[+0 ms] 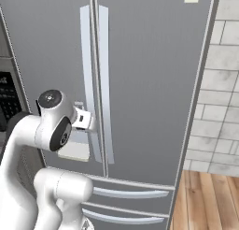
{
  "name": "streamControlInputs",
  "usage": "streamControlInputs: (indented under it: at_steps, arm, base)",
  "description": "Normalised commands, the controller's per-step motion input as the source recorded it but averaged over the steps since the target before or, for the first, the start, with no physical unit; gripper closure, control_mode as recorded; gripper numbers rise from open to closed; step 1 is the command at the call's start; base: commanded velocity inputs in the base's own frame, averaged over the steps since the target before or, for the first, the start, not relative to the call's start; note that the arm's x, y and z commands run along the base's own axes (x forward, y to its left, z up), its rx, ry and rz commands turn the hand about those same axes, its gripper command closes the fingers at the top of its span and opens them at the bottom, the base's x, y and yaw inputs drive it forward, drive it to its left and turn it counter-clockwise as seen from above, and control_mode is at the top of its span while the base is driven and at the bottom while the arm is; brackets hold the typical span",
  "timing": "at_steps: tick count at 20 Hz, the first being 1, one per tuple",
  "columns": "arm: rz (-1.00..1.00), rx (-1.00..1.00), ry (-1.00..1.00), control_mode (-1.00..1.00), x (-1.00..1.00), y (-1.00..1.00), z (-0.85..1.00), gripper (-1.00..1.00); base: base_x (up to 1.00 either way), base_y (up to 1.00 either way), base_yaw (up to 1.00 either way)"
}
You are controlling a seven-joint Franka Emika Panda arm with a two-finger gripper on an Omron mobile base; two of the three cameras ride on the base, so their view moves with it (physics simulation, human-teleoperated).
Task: Retrieve the kiwi and orange from the fridge and place them into the bowl on the dining table.
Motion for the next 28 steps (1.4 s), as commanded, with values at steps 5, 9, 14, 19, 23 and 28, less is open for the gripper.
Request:
streamControlInputs:
  at_steps: [5, 9, 14, 19, 23, 28]
  arm:
    - [0.0, 0.0, -0.02, -1.0, -0.03, 0.0, -0.11, -1.0]
    - [0.0, 0.0, 0.0, -1.0, -0.14, 0.0, -0.01, -1.0]
    - [0.0, 0.0, 0.0, -1.0, -0.46, 0.0, -0.1, -1.0]
    - [0.0, 0.0, 0.0, -1.0, -0.49, -0.03, -0.09, -1.0]
    - [0.0, 0.0, 0.0, -1.0, -0.44, -0.04, -0.14, -1.0]
    - [0.0, 0.0, -0.03, -1.0, -0.04, 0.0, -0.08, -1.0]
  base:
    - [0.0, 0.0, 0.0]
    - [0.0, 0.0, 0.0]
    - [0.0, 0.0, 0.0]
    - [0.0, 0.0, 0.0]
    - [0.0, 0.0, 0.0]
    - [0.0, 0.0, 0.0]
